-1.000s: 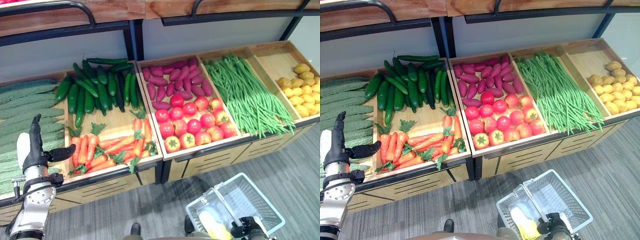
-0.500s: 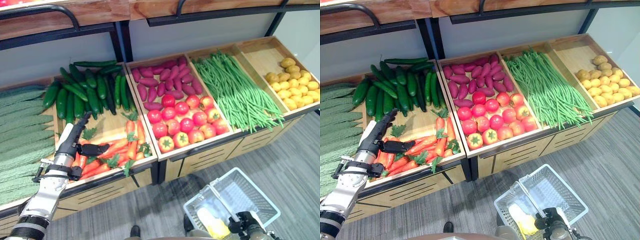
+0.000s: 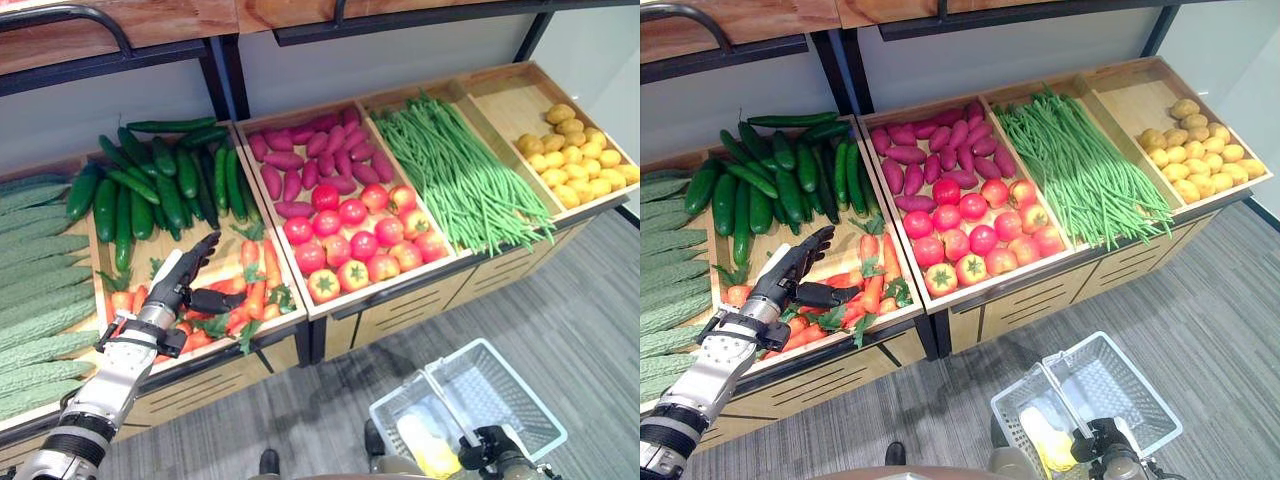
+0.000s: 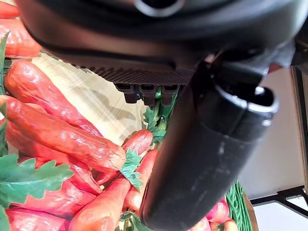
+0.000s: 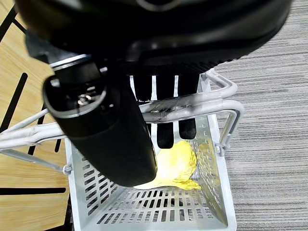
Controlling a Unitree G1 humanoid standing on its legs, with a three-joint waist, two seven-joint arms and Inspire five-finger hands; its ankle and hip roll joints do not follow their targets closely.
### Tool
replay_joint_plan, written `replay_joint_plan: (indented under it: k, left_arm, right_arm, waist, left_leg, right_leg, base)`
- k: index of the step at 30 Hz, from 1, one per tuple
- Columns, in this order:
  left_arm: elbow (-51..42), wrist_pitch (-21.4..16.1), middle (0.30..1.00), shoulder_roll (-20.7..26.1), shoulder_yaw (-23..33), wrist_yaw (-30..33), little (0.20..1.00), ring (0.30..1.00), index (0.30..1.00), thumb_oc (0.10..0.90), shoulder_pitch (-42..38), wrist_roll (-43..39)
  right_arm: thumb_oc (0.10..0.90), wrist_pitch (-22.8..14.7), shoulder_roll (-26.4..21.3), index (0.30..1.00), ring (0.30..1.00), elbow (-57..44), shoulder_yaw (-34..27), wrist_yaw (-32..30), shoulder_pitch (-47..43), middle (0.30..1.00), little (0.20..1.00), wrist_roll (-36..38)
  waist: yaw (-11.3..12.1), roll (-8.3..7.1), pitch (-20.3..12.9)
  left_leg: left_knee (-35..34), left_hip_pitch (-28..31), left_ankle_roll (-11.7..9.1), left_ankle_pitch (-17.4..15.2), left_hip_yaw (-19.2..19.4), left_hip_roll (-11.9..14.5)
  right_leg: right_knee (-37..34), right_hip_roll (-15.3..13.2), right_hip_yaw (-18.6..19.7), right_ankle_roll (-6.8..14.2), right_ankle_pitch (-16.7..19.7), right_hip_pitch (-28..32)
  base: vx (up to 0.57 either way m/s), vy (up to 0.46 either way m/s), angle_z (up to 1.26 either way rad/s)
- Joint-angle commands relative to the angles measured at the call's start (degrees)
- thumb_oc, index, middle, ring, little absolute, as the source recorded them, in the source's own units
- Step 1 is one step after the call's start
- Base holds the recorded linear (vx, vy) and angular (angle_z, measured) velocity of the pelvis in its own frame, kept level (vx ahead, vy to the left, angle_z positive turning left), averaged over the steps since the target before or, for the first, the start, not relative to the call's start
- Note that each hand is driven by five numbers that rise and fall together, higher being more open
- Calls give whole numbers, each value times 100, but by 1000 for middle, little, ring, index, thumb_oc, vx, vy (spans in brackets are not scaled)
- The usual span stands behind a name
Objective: Get the vegetables into the basket
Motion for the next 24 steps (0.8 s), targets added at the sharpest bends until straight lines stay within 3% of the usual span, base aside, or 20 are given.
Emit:
replay_joint_plan:
  k: [1, 24]
  left_arm:
    - [150, -338, 1000, 589, 228, 313, 1000, 1000, 1000, 900, -1078, 354]
    - [690, -111, 1000, 622, 107, 313, 1000, 1000, 1000, 900, -1193, 816]
  right_arm:
    - [400, -193, -332, 300, 300, -20, 280, -40, -242, 300, 300, 100]
    - [400, -159, -416, 300, 300, 36, 297, 25, -374, 300, 300, 100]
  waist:
    - [-56, -196, -134]
    - [-46, -130, -9]
  left_leg:
    - [7, -255, -48, -128, -217, 29]
    - [7, -245, -41, -141, -188, 40]
  right_leg:
    - [36, -250, 15, 366, -421, 216]
    - [36, -242, 49, 360, -450, 193]
  base:
    - [0, 0, 0]
    - [6, 2, -1]
